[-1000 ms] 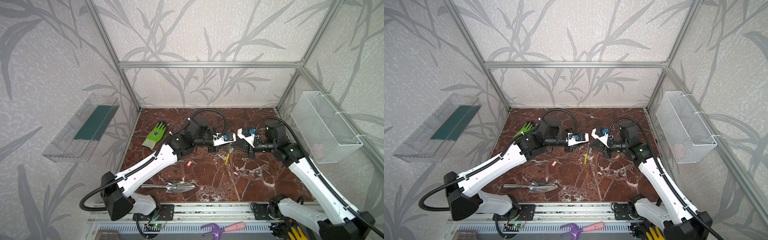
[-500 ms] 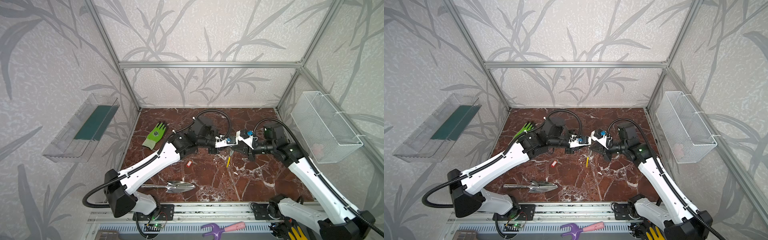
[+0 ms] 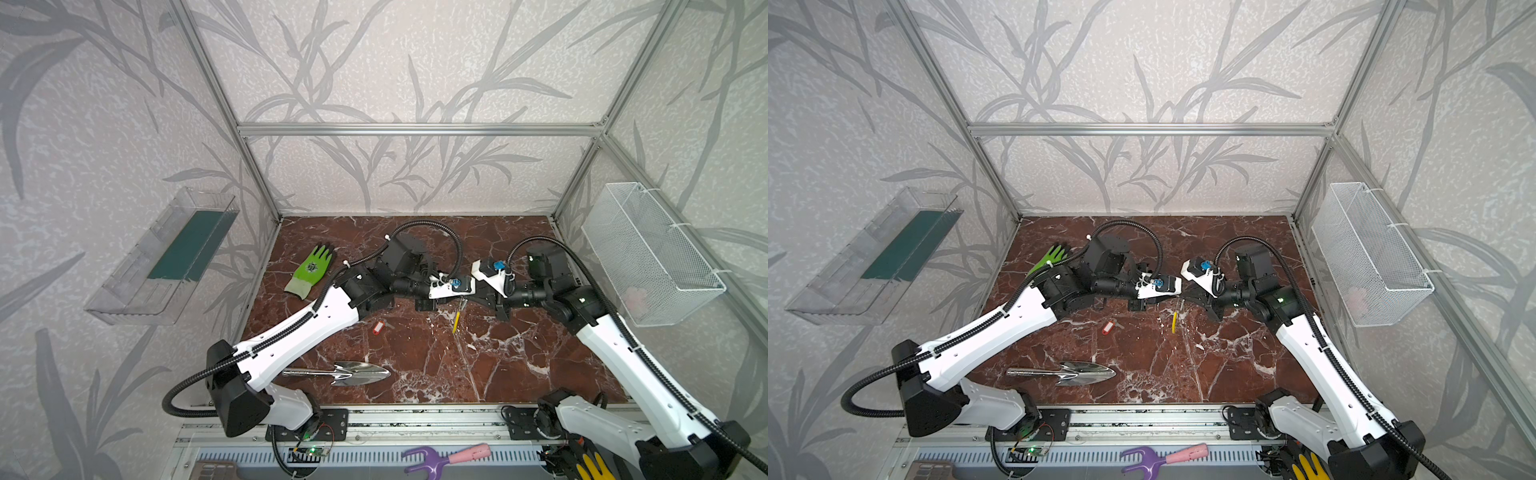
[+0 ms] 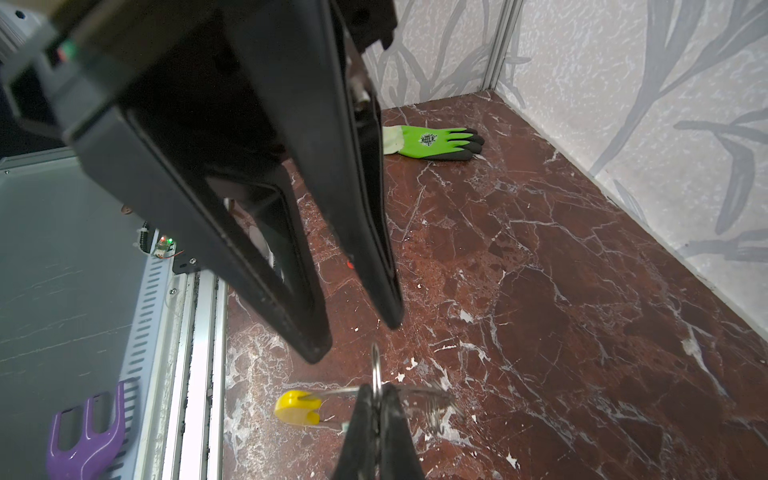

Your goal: Put the keys on the keyring

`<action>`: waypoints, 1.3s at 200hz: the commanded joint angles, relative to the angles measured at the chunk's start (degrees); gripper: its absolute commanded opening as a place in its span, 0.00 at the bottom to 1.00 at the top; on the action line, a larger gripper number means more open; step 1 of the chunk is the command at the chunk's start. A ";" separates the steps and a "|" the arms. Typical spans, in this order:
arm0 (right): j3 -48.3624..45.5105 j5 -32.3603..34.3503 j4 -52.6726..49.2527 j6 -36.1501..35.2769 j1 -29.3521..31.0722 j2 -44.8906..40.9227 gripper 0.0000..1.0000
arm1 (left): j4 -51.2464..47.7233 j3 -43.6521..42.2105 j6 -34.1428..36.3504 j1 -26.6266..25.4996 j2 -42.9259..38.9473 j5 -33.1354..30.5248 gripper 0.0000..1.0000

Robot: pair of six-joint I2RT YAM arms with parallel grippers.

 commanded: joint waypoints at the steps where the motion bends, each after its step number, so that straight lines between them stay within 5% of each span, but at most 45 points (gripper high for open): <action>1: 1.69 -1.89 1.32 0.54 0.34 -0.59 0.00 | -0.18 2.13 0.48 -0.25 1.42 1.63 0.28; 44: 1.20 -2.51 1.78 0.47 0.41 -0.86 0.00 | -0.01 3.11 0.37 -0.34 2.86 1.63 0.24; 122: -1.37 -2.21 5.24 -1.30 0.48 -2.31 0.00 | 0.52 3.03 0.06 -0.34 3.59 2.47 0.00; 151: -2.82 -2.25 9.10 -0.71 0.48 -3.66 0.00 | 0.69 2.78 -0.28 -0.34 3.97 2.64 0.00; 199: -6.07 5.50 12.42 2.03 -0.08 -5.93 0.29 | 6.41 -0.17 -5.24 1.04 2.39 2.73 0.00; 260: -14.63 8.80 23.99 14.32 -1.68 -10.96 0.37 | 20.75 -6.25 -15.00 2.63 -1.81 1.35 0.00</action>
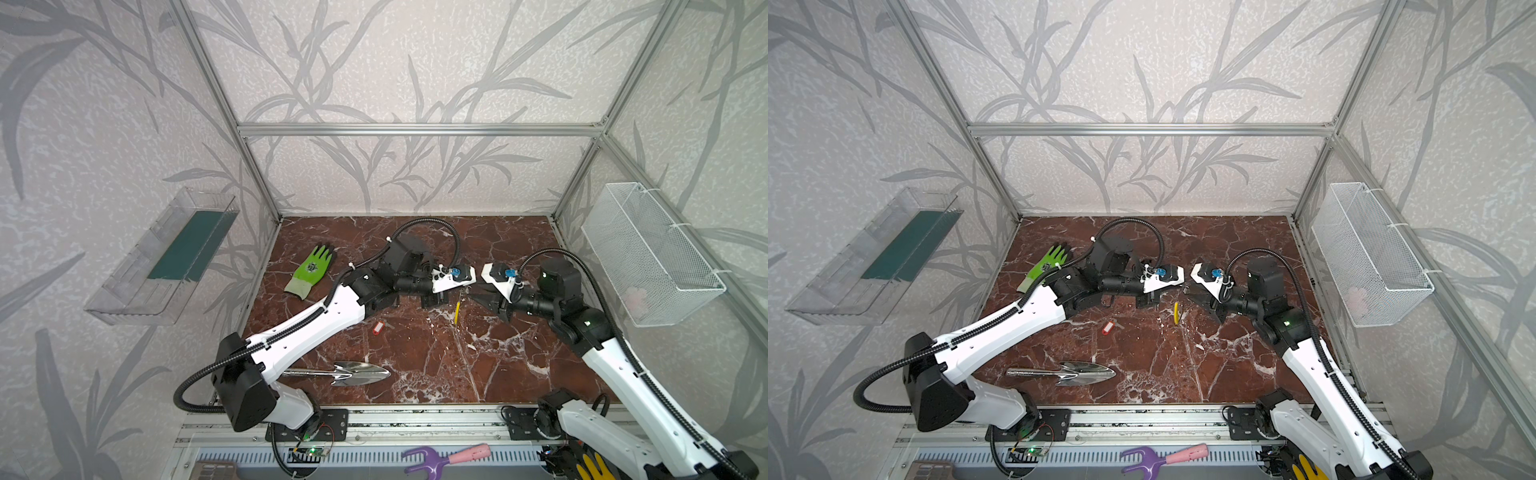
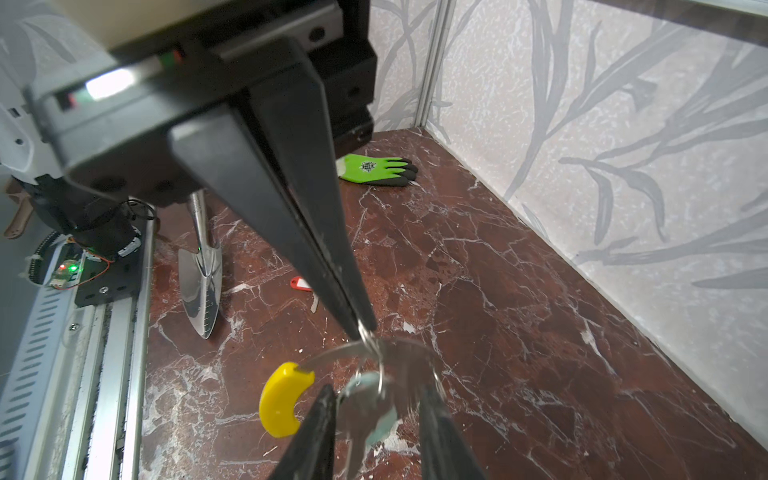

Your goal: Put the keys on the keyring

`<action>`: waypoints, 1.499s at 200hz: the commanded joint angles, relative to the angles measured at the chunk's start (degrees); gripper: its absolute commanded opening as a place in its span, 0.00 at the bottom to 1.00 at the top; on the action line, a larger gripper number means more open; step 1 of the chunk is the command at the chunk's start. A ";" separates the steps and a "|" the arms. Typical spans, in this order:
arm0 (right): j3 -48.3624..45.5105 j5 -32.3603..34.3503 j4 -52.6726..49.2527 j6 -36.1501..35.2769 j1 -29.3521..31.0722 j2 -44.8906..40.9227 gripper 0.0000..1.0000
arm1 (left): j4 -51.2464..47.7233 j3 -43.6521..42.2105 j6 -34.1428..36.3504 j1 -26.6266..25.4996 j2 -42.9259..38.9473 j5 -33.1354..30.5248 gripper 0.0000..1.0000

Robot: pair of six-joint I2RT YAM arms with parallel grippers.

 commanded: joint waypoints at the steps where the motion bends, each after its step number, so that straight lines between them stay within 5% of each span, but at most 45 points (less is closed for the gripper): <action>1: -1.88 1.99 6.83 6.71 -0.19 -1.32 0.38 | 8.79 -1.33 -4.58 0.23 -3.13 -0.41 0.00; 75: -2.68 -0.24 17.06 15.34 -0.24 0.98 0.37 | 13.91 -3.02 -9.38 0.20 -3.63 -1.76 0.00; 180: -0.86 1.63 13.74 12.20 -0.24 1.18 0.00 | 17.45 -4.50 -11.65 0.30 -4.64 -1.86 0.00; 300: 0.02 -5.30 13.09 11.72 -0.99 4.95 0.00 | 27.60 -9.75 -17.12 0.64 -6.48 -0.32 0.00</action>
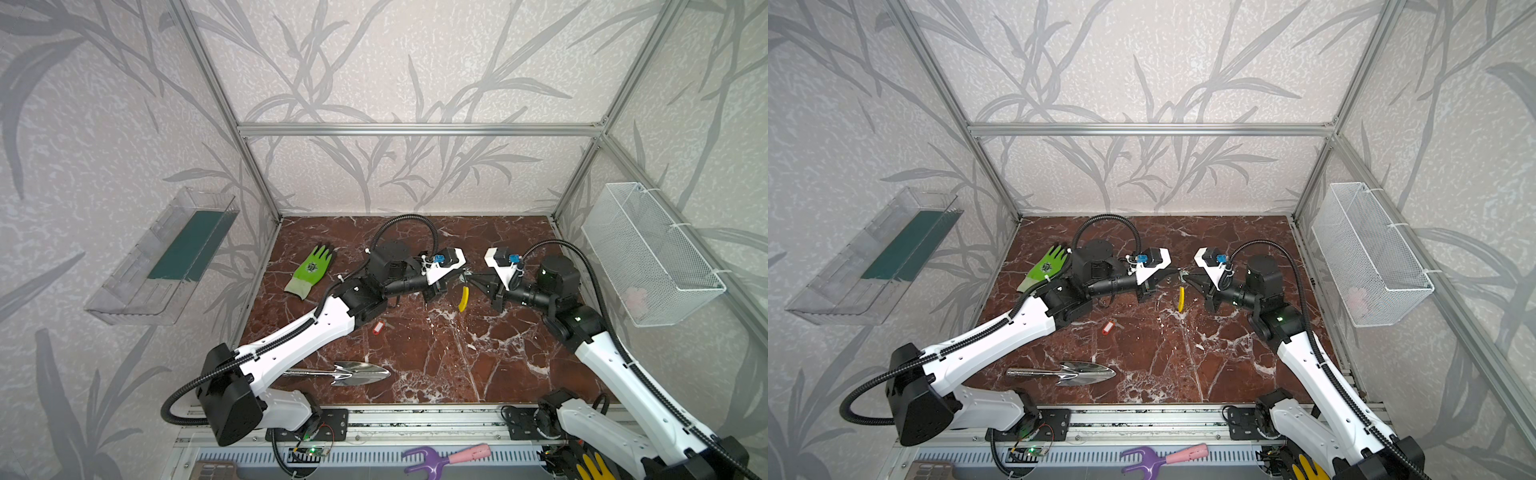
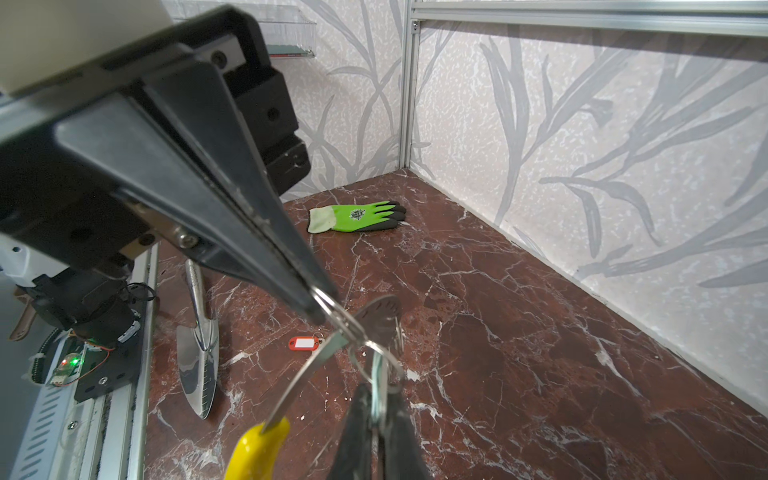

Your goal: Put the keys on the keyring

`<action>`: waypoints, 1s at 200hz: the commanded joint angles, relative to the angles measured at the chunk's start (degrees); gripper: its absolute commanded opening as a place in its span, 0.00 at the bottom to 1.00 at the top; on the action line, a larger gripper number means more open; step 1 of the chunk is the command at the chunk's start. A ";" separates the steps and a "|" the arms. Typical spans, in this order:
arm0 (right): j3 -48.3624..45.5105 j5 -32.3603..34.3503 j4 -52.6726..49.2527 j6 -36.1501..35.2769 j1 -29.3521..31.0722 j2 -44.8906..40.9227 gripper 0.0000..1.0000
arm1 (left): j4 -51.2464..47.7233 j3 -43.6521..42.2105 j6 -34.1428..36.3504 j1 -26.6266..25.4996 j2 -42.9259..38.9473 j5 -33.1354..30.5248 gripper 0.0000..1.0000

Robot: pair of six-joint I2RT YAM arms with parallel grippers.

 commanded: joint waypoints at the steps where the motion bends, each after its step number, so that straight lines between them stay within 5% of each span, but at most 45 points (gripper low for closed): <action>1: 0.63 -3.51 0.36 0.45 -0.38 0.93 0.00 | 7.43 -1.16 -2.98 0.25 -1.54 1.37 0.00; 79: 1.01 -7.72 3.58 0.92 0.31 2.65 0.00 | 17.27 -5.46 -8.15 0.45 -0.12 2.53 0.00; 108: 0.92 -5.34 0.95 -2.67 -0.79 -0.05 0.24 | 17.67 -6.56 -8.65 1.12 -0.68 2.89 0.00; 145: -0.98 -11.64 2.99 -3.20 -6.21 -6.83 0.38 | 16.65 -6.57 -9.83 2.79 -0.98 8.12 0.00; 200: 1.96 -16.96 3.54 -0.04 -6.59 -4.56 0.33 | 12.72 -4.81 -8.93 3.67 -0.61 13.06 0.00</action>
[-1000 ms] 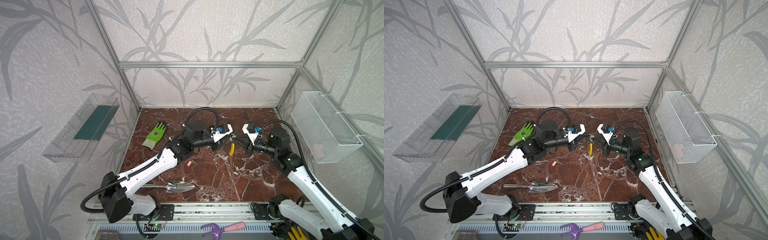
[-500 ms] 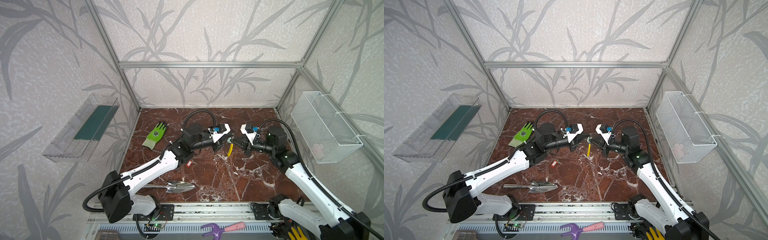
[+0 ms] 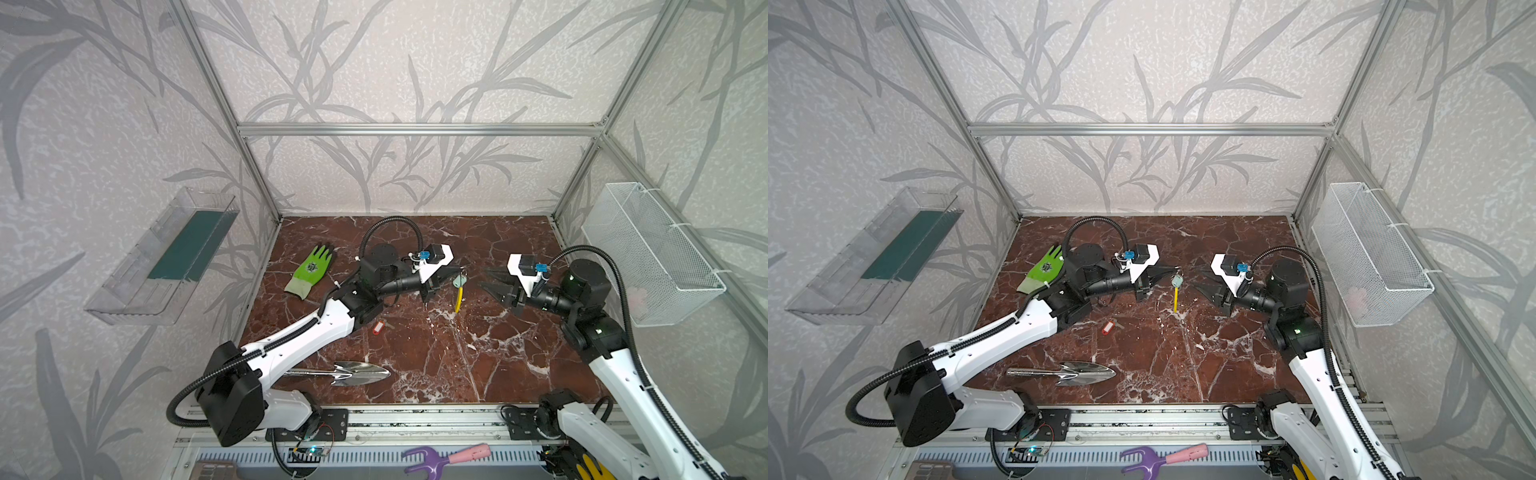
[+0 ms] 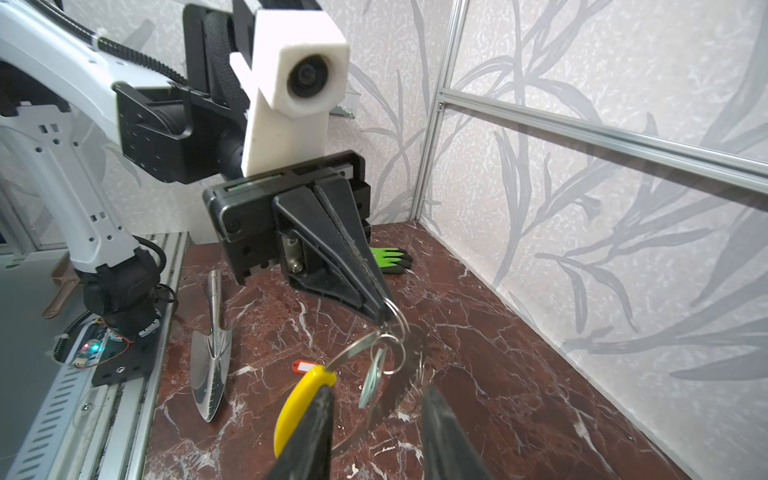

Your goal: Put the keys on the keyring

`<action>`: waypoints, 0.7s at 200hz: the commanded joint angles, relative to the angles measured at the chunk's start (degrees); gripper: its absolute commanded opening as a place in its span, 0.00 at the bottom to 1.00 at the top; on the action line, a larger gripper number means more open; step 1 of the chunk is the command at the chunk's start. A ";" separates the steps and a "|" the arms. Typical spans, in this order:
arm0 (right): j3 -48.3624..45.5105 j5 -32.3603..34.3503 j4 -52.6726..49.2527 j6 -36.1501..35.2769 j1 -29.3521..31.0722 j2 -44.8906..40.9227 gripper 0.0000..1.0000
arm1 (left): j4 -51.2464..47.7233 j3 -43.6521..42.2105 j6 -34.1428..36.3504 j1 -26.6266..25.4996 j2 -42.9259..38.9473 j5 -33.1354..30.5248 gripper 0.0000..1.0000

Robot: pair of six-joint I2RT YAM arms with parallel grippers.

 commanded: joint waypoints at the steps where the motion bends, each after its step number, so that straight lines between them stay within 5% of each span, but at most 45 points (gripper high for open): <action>1: 1.34 -4.26 2.44 2.93 -0.19 1.89 0.33 | -1.08 1.73 -0.11 0.27 -0.64 3.91 0.00; 140: 2.56 -10.07 4.23 5.65 0.78 7.82 0.21 | -5.64 4.52 1.94 0.33 -0.55 7.52 0.00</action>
